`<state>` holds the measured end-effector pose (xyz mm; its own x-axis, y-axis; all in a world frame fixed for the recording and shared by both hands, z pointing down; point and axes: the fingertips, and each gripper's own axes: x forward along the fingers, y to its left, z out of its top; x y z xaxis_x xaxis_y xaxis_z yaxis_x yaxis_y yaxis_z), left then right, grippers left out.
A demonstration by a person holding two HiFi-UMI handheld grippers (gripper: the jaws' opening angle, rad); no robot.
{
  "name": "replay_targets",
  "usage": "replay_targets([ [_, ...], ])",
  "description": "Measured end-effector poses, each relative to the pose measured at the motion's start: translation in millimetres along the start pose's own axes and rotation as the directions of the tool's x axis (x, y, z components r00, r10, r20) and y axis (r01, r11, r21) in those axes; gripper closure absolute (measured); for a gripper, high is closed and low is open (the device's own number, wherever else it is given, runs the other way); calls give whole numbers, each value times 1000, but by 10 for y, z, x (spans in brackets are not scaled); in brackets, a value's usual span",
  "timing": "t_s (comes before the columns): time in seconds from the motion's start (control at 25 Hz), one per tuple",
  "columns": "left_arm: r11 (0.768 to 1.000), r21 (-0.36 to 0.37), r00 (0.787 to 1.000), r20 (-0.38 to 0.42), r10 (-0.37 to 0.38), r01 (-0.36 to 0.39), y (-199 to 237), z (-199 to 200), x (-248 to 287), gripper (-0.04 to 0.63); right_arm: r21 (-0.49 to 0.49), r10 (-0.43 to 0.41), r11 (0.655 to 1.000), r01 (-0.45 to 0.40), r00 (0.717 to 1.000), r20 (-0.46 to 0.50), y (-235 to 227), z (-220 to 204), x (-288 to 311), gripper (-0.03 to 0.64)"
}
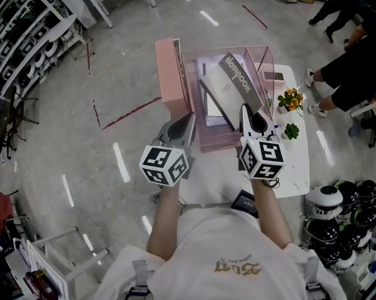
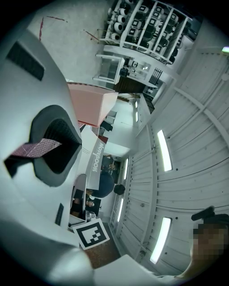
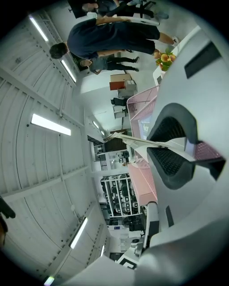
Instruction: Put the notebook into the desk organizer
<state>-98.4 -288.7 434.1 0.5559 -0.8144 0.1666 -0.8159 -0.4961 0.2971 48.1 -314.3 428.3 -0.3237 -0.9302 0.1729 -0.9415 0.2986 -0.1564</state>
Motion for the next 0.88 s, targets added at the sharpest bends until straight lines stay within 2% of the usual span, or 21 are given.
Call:
replay_targets([
  [0.48,1000,13,1000,-3,6,-6,-15,-1,57,580,-142,-26,990,13,996,-85,-80,-81,188,528],
  [0.88,1000,19,1000,-9,8,-8,-22,-22,70,580,-192,-32,981,9,993,-118,-27,-113,229,500],
])
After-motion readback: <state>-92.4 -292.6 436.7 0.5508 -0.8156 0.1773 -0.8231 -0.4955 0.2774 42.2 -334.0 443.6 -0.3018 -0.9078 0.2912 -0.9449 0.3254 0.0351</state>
